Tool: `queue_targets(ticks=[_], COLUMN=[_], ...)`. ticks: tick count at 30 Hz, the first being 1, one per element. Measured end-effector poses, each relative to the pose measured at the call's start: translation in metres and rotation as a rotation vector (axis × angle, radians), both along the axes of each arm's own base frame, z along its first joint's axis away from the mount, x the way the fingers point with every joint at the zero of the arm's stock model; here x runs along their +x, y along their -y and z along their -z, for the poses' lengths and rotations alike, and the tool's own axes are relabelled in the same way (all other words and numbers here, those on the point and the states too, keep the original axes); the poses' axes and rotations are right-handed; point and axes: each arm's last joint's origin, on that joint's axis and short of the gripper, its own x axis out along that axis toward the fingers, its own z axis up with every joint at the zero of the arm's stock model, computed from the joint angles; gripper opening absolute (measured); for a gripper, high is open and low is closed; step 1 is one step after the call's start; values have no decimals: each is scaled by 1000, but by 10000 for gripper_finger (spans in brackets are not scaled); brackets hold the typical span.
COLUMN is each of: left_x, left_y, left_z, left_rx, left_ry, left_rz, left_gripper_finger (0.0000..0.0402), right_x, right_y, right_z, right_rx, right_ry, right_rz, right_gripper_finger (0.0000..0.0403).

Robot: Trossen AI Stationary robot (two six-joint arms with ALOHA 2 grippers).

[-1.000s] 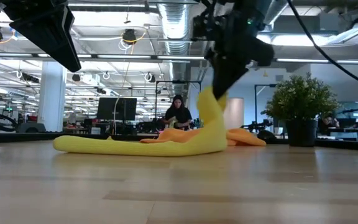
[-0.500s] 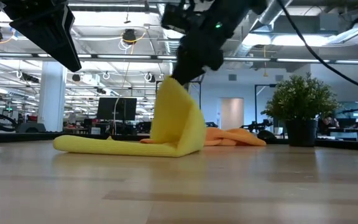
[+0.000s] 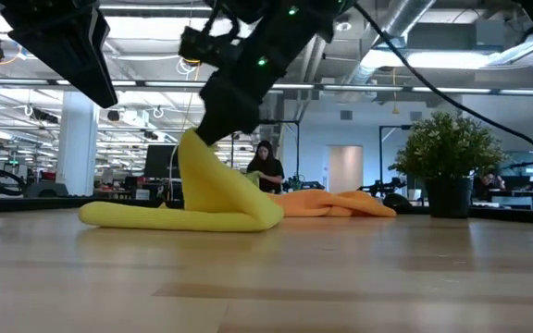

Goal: Fold microfiber towels
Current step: Fold the yellow microfiber towel, then put the yellow microfiber towel into the bin

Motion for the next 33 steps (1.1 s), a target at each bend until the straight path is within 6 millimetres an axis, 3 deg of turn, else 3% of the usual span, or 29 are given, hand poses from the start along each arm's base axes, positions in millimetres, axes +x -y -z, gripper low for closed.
queue_targets(ticks=[13,26,33], left_x=[0,-1,-1], left_y=[0,0,1], left_z=[0,0,1], left_rx=[4,-5,-30], left_ry=[-6,-18,-36], left_rz=[4,11,12], left_gripper_finger=[162,162,162], right_x=[13,14,12], right_y=[-2,-12,-20], right_z=[3,2,2], right_rx=[4,5,4], right_ry=[30,57,48], right_rz=[-33,-51,-70], right_gripper_finger=[76,232,259])
